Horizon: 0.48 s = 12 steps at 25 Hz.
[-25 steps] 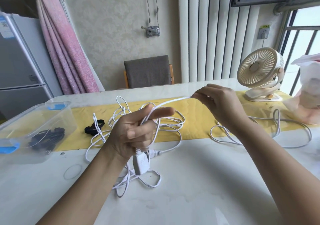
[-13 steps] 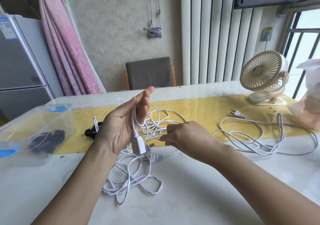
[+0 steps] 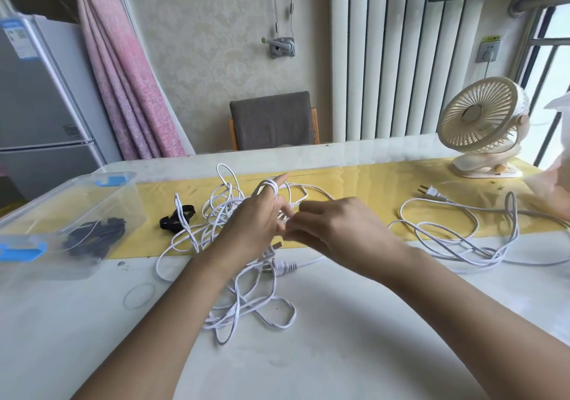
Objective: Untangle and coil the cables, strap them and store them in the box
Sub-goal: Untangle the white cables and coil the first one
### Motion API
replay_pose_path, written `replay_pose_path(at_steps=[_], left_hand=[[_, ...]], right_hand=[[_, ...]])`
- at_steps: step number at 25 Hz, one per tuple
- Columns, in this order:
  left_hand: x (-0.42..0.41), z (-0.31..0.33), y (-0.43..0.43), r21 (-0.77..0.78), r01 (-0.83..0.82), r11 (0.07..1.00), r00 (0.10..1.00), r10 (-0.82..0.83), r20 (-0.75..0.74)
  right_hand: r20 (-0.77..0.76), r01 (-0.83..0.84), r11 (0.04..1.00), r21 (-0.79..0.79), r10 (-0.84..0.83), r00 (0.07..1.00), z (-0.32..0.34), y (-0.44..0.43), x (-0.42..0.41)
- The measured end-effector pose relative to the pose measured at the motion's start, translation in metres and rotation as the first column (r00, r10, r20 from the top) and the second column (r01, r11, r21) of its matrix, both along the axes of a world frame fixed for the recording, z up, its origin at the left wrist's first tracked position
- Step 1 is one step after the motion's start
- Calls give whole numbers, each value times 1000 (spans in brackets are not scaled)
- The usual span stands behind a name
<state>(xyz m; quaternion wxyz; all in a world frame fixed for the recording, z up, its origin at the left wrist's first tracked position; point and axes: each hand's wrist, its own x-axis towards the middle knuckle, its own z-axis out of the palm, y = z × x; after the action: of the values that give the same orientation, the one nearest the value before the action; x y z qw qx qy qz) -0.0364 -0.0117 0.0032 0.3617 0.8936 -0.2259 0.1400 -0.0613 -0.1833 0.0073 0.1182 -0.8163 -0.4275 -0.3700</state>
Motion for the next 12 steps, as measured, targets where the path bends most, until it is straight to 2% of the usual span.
replay_pose_path(at_steps=[2,5,8,12], left_hand=[[-3,7,3,-106,-5,994,991,-9,-130],[-13,20,-1,-273,106,956,937,-188,-295],[-21,26,-6,-396,215,893,787,-399,-471],[-25,27,-9,-567,284,773,504,-624,-598]], right_hand=[[117,3,991,131,-19,993,11,-7,-3],[240,26,956,291,-100,966,23,-21,-3],[281,115,911,396,-240,929,30,-41,4],[208,186,855,484,-319,925,25,-65,23]])
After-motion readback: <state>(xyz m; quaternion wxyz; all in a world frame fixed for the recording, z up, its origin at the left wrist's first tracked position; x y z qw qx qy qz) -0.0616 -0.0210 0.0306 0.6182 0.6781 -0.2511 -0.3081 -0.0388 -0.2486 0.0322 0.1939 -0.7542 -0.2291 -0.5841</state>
